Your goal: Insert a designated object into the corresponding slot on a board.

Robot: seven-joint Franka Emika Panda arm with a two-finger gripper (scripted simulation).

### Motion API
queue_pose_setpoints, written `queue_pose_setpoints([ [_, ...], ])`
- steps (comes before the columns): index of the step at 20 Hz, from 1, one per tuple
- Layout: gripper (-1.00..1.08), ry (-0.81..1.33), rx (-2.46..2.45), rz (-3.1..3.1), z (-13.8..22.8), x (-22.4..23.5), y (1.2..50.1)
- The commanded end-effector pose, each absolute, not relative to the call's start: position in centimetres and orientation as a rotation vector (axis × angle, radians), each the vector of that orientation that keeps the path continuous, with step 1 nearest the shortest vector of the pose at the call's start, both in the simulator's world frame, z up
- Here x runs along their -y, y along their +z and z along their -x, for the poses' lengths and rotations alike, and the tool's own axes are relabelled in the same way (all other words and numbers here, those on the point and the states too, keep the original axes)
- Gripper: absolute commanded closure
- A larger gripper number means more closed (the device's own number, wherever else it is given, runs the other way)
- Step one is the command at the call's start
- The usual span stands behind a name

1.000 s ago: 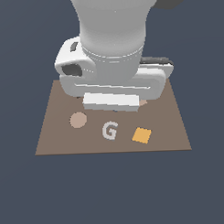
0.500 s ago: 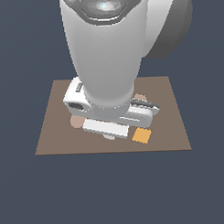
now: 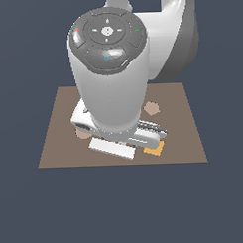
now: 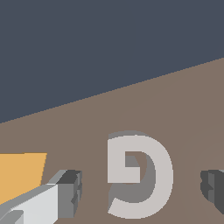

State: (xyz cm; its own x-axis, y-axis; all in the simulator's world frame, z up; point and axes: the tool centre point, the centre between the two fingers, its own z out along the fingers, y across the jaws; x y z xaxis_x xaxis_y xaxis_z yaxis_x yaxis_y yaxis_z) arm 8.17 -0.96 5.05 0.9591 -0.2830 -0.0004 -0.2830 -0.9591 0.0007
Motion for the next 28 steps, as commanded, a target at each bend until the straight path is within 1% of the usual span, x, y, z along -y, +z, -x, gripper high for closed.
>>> queue_pose_setpoints([
  [1, -0.92, 0.0, 0.454, -3.109, -8.3, 1.0, 5.0],
  [12, -0.92, 0.0, 0.454, -3.109, -8.3, 1.0, 3.0],
  [13, 1.08, 0.0, 0.454, -3.109, -8.3, 1.0, 3.0],
  [28, 1.08, -0.001, 0.454, -3.109, -8.3, 1.0, 3.3],
])
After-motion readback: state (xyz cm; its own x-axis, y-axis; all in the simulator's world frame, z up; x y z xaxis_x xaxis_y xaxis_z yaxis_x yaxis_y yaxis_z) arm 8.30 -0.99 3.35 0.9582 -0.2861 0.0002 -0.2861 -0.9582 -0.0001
